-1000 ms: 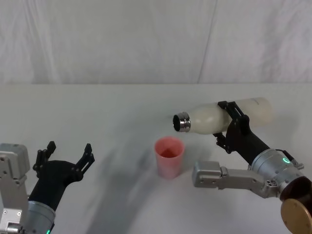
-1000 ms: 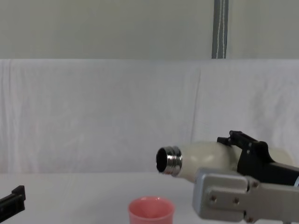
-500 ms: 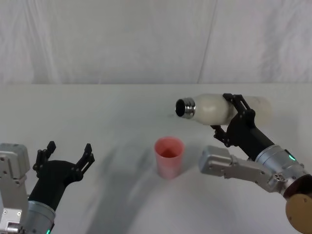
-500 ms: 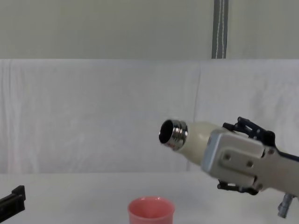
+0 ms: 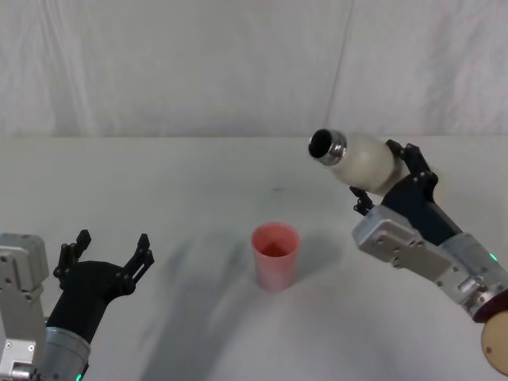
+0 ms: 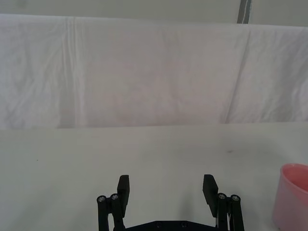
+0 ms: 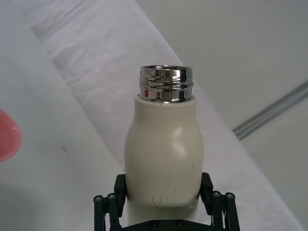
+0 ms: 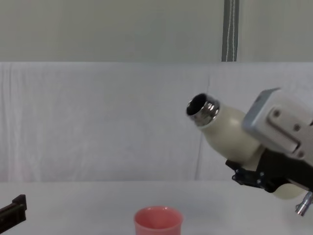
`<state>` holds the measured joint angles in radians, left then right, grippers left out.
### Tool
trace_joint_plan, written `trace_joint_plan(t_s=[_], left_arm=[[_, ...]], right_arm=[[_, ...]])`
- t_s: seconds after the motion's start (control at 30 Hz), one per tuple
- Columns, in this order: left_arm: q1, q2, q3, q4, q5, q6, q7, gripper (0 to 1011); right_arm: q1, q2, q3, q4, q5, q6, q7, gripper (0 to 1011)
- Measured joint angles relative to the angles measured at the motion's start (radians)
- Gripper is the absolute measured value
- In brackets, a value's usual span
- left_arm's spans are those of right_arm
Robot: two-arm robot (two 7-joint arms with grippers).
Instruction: Grasp the thermos with one hand and pour water into the cup lid.
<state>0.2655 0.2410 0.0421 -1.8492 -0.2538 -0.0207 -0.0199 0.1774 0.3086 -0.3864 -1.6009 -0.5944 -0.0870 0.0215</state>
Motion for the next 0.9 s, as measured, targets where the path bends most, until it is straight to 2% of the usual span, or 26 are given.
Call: trace_joint_plan(t_s=[0.03,0.53,0.9], left_arm=[[0.000,0.000,0.000,0.000,0.000,0.000,0.000,1001],[0.000,0.000,0.000,0.000,0.000,0.000,0.000,1001],[0.000,0.000,0.000,0.000,0.000,0.000,0.000,1001]], right_arm=[[0.000,0.000,0.000,0.000,0.000,0.000,0.000,948],[-0.054,-0.080,0.121,-0.009,0.248,-0.046,0.046,948],[-0.072,-0.127,0.180,-0.010,0.379,-0.052,0.078,948]])
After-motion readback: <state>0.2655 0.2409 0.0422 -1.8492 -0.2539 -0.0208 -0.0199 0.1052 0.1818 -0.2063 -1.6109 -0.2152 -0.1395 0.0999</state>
